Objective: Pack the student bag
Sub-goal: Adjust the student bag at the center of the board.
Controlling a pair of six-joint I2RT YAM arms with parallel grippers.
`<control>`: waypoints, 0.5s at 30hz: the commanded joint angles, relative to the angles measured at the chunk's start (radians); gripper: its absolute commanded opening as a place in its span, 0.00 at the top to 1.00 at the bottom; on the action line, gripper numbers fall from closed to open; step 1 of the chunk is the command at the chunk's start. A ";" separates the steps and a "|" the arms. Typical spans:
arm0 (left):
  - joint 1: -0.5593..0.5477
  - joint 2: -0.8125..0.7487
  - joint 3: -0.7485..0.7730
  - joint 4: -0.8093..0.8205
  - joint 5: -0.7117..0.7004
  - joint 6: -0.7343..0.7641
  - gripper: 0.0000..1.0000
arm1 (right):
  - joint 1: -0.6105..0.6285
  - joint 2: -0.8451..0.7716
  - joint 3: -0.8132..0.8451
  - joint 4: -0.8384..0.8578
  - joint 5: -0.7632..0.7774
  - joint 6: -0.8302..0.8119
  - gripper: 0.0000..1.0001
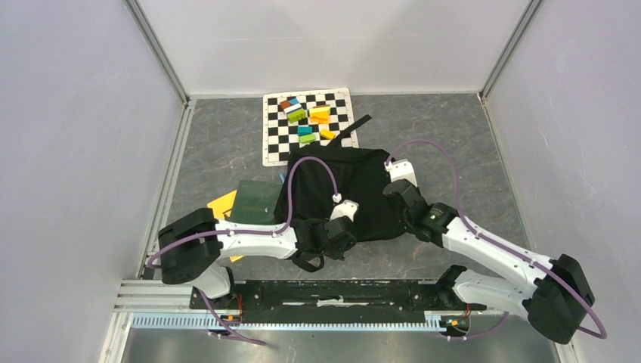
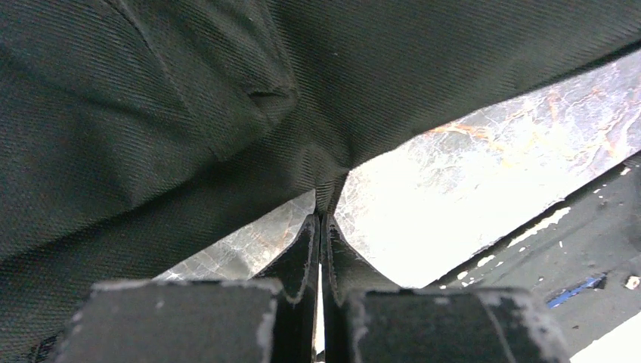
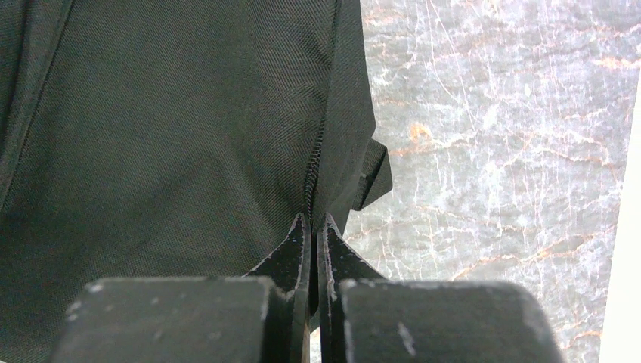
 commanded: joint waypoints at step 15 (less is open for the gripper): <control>0.060 -0.125 -0.051 0.135 0.013 -0.144 0.98 | -0.028 -0.132 0.034 0.085 -0.280 0.155 0.20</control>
